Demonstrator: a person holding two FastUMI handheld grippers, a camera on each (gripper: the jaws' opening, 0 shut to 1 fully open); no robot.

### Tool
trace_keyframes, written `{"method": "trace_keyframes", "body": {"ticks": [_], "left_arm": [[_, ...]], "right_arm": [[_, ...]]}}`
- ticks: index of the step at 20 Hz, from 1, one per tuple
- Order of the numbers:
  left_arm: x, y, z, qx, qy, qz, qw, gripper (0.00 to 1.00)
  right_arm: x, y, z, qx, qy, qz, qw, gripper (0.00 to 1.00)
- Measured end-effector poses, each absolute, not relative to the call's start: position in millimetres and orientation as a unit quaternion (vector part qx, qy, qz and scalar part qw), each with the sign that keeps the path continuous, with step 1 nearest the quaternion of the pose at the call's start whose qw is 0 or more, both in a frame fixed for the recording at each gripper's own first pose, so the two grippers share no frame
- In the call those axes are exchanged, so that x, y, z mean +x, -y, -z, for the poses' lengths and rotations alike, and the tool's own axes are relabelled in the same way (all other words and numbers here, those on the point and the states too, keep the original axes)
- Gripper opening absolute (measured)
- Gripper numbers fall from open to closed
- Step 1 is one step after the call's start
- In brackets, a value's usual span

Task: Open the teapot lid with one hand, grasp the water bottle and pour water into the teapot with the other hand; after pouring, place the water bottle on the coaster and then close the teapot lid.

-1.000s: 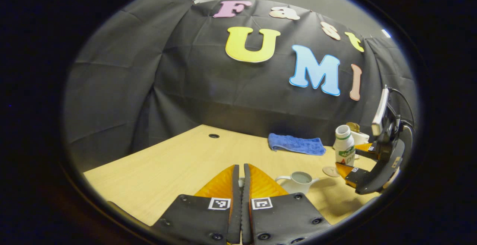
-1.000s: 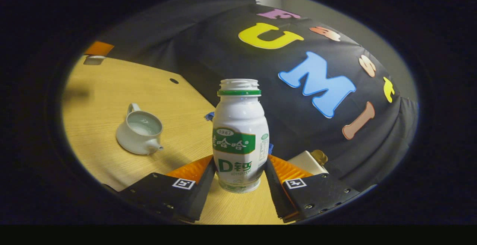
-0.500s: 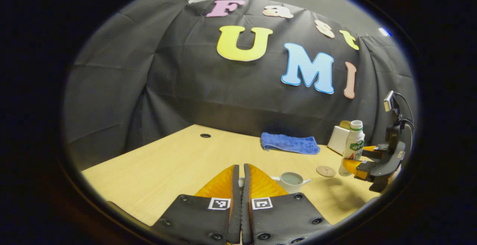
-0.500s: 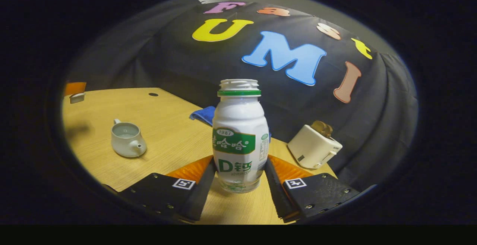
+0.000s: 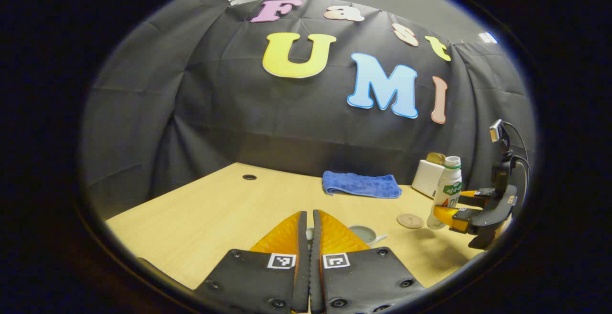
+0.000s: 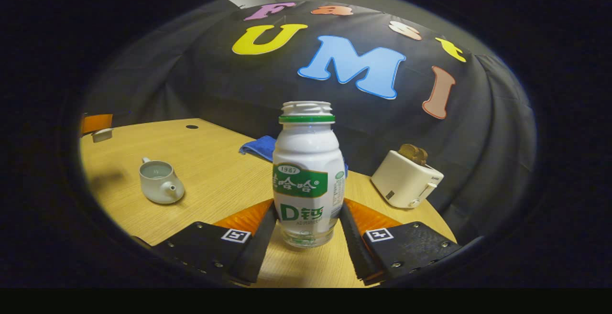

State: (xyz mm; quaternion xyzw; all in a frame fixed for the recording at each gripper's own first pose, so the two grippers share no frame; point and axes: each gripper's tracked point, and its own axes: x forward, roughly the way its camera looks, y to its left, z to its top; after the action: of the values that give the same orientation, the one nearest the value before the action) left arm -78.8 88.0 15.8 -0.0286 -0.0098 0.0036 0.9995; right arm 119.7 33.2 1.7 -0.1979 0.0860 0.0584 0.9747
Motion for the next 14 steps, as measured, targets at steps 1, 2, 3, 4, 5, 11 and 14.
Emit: {"method": "trace_keyframes", "body": {"ticks": [1, 2, 3, 4, 5, 11, 14], "left_arm": [[-72.7, -81.1, -19.0, -0.028, 0.011, 0.007, 1.0, 0.11], [-65.1, -73.1, -18.5, -0.027, 0.01, 0.019, 0.999, 0.06], [-56.9, -64.6, -18.0, -0.025, 0.009, 0.031, 0.999, 0.11], [-49.1, -54.4, -18.3, -0.02, 0.008, 0.042, 0.999, 0.11], [-43.1, -47.4, -17.1, -0.015, 0.008, 0.049, 0.999, 0.11], [-15.3, -13.6, 0.7, 0.009, -0.004, 0.066, 0.998, 0.07], [-6.1, -8.1, 11.2, 0.018, -0.013, 0.065, 0.998, 0.11]], "right_arm": [[119.5, -32.3, -1.2, -0.196, -0.086, -0.059, 0.975, 0.73], [118.9, -31.2, -2.2, -0.194, -0.086, -0.059, 0.975, 0.73], [118.0, -30.0, -2.2, -0.192, -0.084, -0.059, 0.976, 0.73], [117.0, -28.9, -3.5, -0.187, -0.082, -0.058, 0.977, 0.73], [116.1, -28.3, -4.6, -0.182, -0.08, -0.059, 0.978, 0.72], [112.0, -18.5, -8.1, -0.181, -0.076, -0.06, 0.979, 0.73], [108.7, -13.9, -11.6, -0.183, -0.071, -0.062, 0.979, 0.72]]}}
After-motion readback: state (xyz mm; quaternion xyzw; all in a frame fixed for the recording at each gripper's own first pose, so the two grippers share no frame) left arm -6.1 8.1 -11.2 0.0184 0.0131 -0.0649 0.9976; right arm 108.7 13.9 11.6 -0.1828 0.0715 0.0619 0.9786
